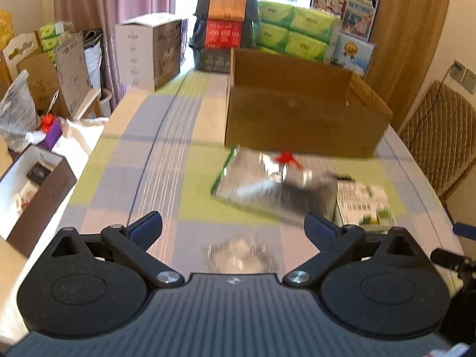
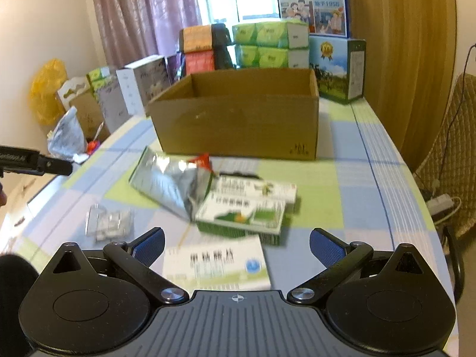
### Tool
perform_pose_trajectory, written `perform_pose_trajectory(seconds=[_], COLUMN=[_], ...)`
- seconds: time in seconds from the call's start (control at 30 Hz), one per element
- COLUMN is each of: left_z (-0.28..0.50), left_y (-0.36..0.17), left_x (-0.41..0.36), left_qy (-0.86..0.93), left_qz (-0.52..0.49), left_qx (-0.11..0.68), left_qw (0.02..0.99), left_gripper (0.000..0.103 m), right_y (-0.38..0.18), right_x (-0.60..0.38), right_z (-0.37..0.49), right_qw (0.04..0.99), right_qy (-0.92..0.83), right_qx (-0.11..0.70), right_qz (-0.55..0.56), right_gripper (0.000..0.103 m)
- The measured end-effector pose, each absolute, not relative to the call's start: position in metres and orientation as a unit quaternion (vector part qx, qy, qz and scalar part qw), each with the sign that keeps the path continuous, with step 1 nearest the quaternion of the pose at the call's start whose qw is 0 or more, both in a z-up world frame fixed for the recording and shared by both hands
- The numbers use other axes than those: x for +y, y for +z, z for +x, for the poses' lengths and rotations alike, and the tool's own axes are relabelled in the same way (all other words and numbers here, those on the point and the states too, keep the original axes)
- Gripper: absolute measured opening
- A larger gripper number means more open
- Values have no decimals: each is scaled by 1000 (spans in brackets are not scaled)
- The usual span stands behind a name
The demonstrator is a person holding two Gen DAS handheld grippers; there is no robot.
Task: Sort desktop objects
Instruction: 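Withdraw both open tools from the cardboard box back over the table, then move the left tool to the bagged wire rack while the right tool approaches the white medicine box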
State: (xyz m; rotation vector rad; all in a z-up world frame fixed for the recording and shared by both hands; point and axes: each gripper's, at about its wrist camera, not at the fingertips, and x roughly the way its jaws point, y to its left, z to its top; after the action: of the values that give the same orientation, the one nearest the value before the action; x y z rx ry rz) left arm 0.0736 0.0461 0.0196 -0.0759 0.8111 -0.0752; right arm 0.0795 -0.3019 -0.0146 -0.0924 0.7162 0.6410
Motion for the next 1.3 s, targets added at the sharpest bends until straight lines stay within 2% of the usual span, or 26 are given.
perform_pose_trajectory(seconds=[0.33,0.77,1.07,1.3], left_z=[29,20,26,30], left_y=[3,-8,-16,-23], left_x=[31,20,13,8], left_qy=[-66,-92,-139,-179], left_qz=[15,59,131,187], left_qx=[419,430,438,446], left_qw=[905,896,879,857], left_gripper=[100,100,100,100], right_y=[-21,-22,-34,-43], right_x=[-313,-306,-289,-270], right_z=[55,49,44,42], right_qw=[876,862,816,746], right_qy=[327,350,414,477], right_qx=[344,342,326,299], right_qz=[-90,-132,-238,-356], right_gripper=[101,101,101,101])
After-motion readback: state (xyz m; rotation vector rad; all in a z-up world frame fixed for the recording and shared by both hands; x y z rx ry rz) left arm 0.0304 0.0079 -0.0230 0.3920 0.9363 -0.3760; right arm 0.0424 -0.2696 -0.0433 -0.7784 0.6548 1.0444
